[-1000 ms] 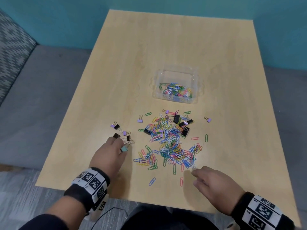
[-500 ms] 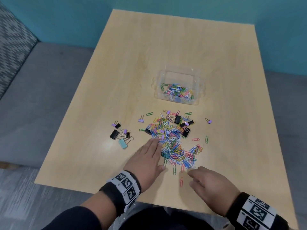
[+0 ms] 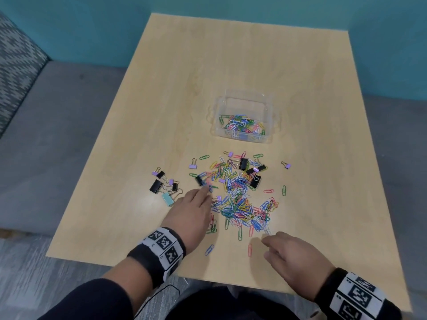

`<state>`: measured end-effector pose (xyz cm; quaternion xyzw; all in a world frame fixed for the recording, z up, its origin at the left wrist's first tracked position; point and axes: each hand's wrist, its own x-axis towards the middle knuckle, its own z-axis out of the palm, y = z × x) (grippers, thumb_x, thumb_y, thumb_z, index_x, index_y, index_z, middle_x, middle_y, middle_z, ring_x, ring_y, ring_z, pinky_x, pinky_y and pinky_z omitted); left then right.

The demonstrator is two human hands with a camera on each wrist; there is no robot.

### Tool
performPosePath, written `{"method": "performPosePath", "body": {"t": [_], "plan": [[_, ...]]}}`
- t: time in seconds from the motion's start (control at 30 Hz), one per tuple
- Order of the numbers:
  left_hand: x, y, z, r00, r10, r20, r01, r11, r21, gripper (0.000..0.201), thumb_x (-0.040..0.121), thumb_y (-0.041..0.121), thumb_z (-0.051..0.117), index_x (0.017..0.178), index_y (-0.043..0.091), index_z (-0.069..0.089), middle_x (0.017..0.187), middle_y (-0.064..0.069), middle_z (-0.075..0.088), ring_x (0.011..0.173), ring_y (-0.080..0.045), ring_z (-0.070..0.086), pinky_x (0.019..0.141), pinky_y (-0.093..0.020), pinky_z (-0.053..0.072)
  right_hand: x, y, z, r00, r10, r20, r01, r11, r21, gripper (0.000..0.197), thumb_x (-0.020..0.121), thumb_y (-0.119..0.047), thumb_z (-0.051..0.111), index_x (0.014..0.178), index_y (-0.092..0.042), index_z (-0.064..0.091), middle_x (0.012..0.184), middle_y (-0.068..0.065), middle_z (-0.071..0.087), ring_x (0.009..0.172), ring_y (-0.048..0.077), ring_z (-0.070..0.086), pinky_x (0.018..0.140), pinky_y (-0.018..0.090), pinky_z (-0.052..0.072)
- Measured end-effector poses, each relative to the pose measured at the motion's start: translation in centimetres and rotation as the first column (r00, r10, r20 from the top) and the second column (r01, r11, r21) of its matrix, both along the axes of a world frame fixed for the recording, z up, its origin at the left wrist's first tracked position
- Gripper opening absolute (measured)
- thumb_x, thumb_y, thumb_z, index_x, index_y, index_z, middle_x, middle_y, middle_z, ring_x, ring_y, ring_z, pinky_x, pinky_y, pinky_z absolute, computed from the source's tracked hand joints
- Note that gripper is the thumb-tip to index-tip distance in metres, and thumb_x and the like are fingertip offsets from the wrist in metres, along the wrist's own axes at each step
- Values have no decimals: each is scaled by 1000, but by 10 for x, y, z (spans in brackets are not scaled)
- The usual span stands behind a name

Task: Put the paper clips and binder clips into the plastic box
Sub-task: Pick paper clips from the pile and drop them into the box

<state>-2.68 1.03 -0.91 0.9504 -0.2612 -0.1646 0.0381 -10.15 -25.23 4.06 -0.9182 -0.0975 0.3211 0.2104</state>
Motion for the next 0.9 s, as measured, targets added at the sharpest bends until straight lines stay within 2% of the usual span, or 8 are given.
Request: {"method": "performPosePath", "body": {"t": [0.1, 0.27, 0.37, 0.47, 0.57, 0.7, 0.83, 0.9], "plan": [[-3, 2, 1, 1000, 19, 23, -18, 999, -42, 45, 80, 19, 58, 123, 9, 55, 136, -14, 48, 112, -33, 51, 83, -42, 52, -4, -3, -2, 1000, -14, -5, 14, 1000, 1, 46, 87, -47, 29, 122, -28, 53, 101, -8, 52, 96, 14, 55, 82, 27, 40], [2, 3, -5, 998, -44, -35, 43, 999, -31, 48, 83, 20, 26, 121, 8, 54, 143, -15, 42, 131, -34, 39, 92, -45, 48, -6, -4, -4, 1000, -27, -9, 27, 1000, -1, 50, 84, -48, 27, 122, -28, 53, 101, -8, 54, 95, 13, 55, 82, 27, 40], [-6, 8, 1, 1000, 14, -26, -16, 998, -56, 45, 81, 19, 31, 114, 9, 59, 137, -17, 49, 125, -33, 47, 85, -44, 53, -4, -3, -2, 1000, -29, -2, 29, 1000, -11, 50, 84, -48, 27, 121, -28, 53, 97, -9, 52, 94, 13, 55, 81, 27, 40], [-15, 16, -2, 997, 54, -49, -59, 994, -96, 40, 80, 17, 38, 114, 9, 58, 137, -19, 47, 122, -34, 49, 91, -43, 50, -3, -3, -1, 1000, -20, -8, 20, 1000, -19, 50, 83, -47, 26, 120, -28, 53, 97, -8, 51, 94, 13, 55, 81, 27, 40], [-16, 19, -3, 996, 75, -57, -80, 991, -108, 31, 79, 15, 44, 106, 9, 57, 128, -17, 54, 112, -36, 55, 89, -42, 50, -3, -4, -2, 1000, -14, -17, 14, 1000, -16, 47, 87, -45, 29, 122, -27, 53, 102, -6, 53, 96, 14, 55, 82, 27, 40], [-10, 17, 1, 997, 44, -62, -51, 992, -112, 48, 81, 19, 33, 121, 9, 56, 134, -10, 52, 119, -32, 50, 93, -42, 48, -1, -2, -3, 1000, -17, -17, 17, 1000, 1, 45, 87, -45, 31, 122, -27, 54, 96, -9, 50, 94, 15, 55, 81, 28, 41], [-12, 13, 8, 998, 32, -52, -36, 996, -80, 41, 79, 18, 37, 110, 13, 62, 114, -5, 62, 96, -32, 58, 74, -41, 52, 1, -2, -3, 1000, -27, -10, 27, 1000, 14, 37, 93, -41, 35, 123, -28, 52, 95, -11, 46, 95, 14, 55, 82, 28, 40], [-12, 11, 13, 997, 43, -61, -47, 997, -58, 44, 79, 18, 34, 116, 17, 58, 112, -3, 59, 89, -30, 55, 71, -41, 51, 1, -3, -3, 999, -31, -7, 31, 1000, 4, 34, 94, -40, 38, 123, -28, 52, 94, -12, 45, 95, 13, 55, 81, 27, 40]]}}
